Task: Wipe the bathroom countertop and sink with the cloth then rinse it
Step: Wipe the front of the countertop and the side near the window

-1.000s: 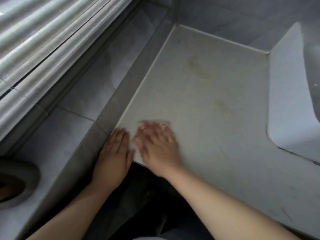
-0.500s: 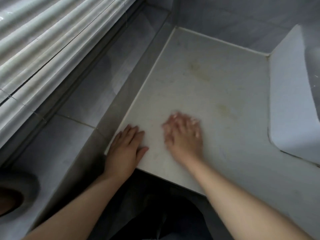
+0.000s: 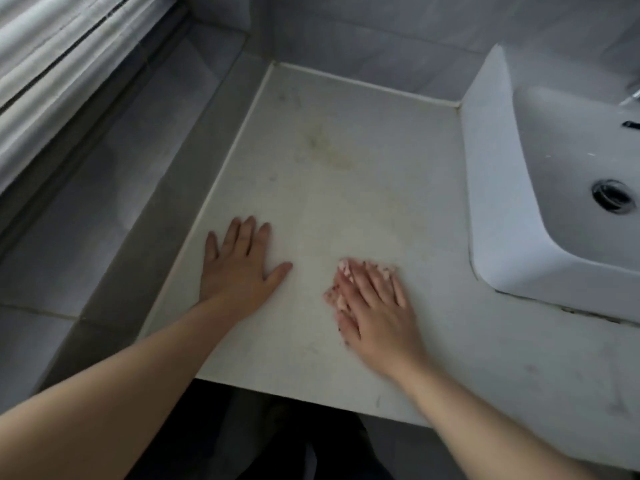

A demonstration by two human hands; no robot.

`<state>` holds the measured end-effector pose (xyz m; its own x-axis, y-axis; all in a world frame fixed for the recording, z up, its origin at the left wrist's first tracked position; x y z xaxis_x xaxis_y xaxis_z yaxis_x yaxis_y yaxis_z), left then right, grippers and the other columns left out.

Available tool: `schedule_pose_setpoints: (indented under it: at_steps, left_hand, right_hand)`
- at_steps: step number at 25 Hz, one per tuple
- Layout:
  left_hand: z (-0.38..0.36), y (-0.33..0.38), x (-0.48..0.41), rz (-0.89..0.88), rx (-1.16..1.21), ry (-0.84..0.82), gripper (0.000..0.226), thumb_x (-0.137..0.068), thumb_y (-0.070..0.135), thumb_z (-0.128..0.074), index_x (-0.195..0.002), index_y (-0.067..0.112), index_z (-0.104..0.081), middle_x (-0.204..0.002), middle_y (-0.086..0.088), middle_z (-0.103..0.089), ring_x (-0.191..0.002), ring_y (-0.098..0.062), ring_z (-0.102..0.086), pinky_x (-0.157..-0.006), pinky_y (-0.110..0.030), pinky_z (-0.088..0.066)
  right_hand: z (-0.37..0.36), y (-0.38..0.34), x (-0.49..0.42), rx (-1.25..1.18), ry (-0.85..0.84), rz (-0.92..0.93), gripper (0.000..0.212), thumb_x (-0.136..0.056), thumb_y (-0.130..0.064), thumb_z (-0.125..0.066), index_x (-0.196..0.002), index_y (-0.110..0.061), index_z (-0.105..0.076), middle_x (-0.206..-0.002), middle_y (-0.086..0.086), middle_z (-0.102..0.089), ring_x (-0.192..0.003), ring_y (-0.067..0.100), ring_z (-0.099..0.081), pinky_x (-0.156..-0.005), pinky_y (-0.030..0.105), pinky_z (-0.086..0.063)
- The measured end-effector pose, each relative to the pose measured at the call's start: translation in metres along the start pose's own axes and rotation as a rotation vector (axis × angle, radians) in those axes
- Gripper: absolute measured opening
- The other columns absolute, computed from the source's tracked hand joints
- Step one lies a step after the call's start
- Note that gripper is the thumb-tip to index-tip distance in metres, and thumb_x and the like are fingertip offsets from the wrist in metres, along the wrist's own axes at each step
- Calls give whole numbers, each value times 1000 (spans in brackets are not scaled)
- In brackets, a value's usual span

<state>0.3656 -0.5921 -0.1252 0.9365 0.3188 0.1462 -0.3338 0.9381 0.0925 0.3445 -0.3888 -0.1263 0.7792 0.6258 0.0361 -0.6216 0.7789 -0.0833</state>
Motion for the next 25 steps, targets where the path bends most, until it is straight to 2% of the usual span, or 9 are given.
schedule_pose_setpoints:
  at_steps: [2,6,7,10,12,18,19,23,25]
  left_hand:
    - [-1,1,-2,18,-21,-11,74,-87,67,-17,-149,30,-1,-158,5,5,-144,-15,10,-114,-45,8]
    - [-1,0,-1,53,-64,-22,85,-75,74,1,-148,32,3,-158,7,8,-144,-15,12,-114,-46,8]
    - [0,1,-1,53,-58,-18,88,-70,74,5,-148,32,2,-158,7,8,-144,-15,11,-114,-45,8]
    - [2,1,0,70,-31,5,91,-68,73,6,-148,32,0,-158,6,7,-144,-17,11,-114,-45,8]
    - [1,0,0,75,-57,-1,91,-67,74,8,-148,33,4,-158,5,10,-144,-19,14,-114,-44,9]
    - [1,3,0,86,-83,-36,93,-64,73,11,-147,33,8,-157,3,13,-143,-19,16,-114,-41,10]
    - [1,3,0,85,-85,-31,93,-64,73,11,-147,33,8,-157,3,12,-143,-19,15,-114,-41,9]
    - [1,2,0,92,-70,-24,92,-65,72,10,-147,32,8,-157,4,11,-143,-18,15,-115,-42,9]
    - [2,3,0,85,-71,-32,92,-64,73,9,-147,32,7,-157,4,11,-143,-17,15,-115,-41,9]
  right_hand:
    - [4,32,-13,17,11,-24,65,-85,-47,-27,-140,-17,-46,-147,5,-44,-136,27,-40,-112,45,-15]
    - [16,116,-80,-60,-15,-510,58,-94,-47,-27,-149,-27,-25,-159,1,-15,-146,24,-11,-116,48,-2]
    - [16,108,-78,-55,16,-507,58,-94,-46,-29,-148,-25,-28,-159,3,-18,-145,26,-15,-116,49,-4]
    - [7,44,-34,-24,66,-122,62,-84,-48,-36,-136,-16,-51,-144,10,-48,-132,31,-44,-109,49,-20]
    - [3,49,-21,7,32,19,62,-84,-48,-37,-134,-15,-53,-140,9,-52,-129,31,-49,-107,49,-25]
    - [19,152,-86,-129,10,-599,63,-95,-44,-27,-151,-18,-17,-160,8,-11,-146,28,-7,-118,47,-1]
    - [19,136,-83,-100,38,-550,63,-94,-45,-26,-150,-17,-23,-159,9,-17,-145,29,-13,-117,47,-2]
    - [6,53,-25,-8,20,68,65,-81,-51,-36,-133,-16,-54,-140,9,-52,-129,30,-48,-108,45,-20]
    - [11,82,-34,38,36,89,68,-82,-53,-31,-137,-18,-49,-143,6,-48,-132,29,-46,-110,45,-18]
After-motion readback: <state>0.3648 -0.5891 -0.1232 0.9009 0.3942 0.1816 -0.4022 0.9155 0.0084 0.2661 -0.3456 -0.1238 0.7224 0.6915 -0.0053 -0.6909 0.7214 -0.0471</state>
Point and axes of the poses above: each hand's wrist, its own x-axis away from the middle knuckle, its own z-axis out of the back of the hand, y = z × x, the point moved 7 cm from there along -x, towards the middle knuckle
